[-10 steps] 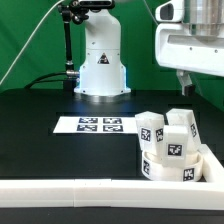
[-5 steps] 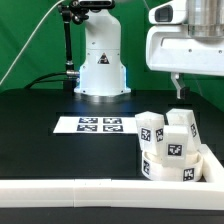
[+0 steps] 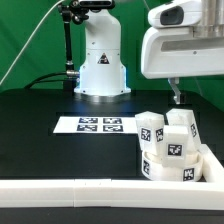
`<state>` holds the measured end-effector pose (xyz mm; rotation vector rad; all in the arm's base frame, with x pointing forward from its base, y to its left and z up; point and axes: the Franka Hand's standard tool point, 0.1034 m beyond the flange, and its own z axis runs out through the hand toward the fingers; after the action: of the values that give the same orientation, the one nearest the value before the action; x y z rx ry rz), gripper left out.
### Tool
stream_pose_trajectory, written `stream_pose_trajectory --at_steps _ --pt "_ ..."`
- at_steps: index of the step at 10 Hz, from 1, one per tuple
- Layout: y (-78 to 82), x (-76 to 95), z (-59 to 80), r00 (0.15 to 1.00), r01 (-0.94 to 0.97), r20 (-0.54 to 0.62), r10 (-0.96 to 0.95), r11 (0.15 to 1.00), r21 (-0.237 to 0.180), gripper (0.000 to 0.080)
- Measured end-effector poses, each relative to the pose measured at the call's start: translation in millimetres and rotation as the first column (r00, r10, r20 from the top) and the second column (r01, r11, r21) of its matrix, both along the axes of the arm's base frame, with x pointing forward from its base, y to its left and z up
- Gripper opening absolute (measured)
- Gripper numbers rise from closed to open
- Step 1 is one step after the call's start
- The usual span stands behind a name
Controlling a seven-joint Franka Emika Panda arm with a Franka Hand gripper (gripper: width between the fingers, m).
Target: Assemble stool
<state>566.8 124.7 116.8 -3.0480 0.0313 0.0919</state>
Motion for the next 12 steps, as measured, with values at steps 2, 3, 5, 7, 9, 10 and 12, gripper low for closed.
stream_pose_trajectory --at_steps 2,3,5,7,9,10,12 --pt "-4.3 0.7 -0.3 0.989 -0.15 0.013 0.15 0.989 -0.007 0.0649" --pt "-5.5 0.8 -0.4 0.976 -0.218 0.018 0.218 0.976 -0.009 0.0649" --pt "-0.8 -2.5 -3.4 0.92 -0.39 0.033 0.39 0.921 -0.008 0.0649" --pt "4.2 -6.2 -4.6 0.825 -0.564 0.032 0.564 0.826 -0.012 0.0649" --pt "-3.9 -9.0 -10.8 0.696 -0.717 0.033 0.717 0.697 0.004 0.0649" --pt "-6.2 -8.7 -10.8 0.662 -0.749 0.033 0.748 0.663 -0.001 0.0649" --pt "-12.0 -7.9 -11.2 0.564 -0.826 0.028 0.826 0.564 -0.01 0.0649"
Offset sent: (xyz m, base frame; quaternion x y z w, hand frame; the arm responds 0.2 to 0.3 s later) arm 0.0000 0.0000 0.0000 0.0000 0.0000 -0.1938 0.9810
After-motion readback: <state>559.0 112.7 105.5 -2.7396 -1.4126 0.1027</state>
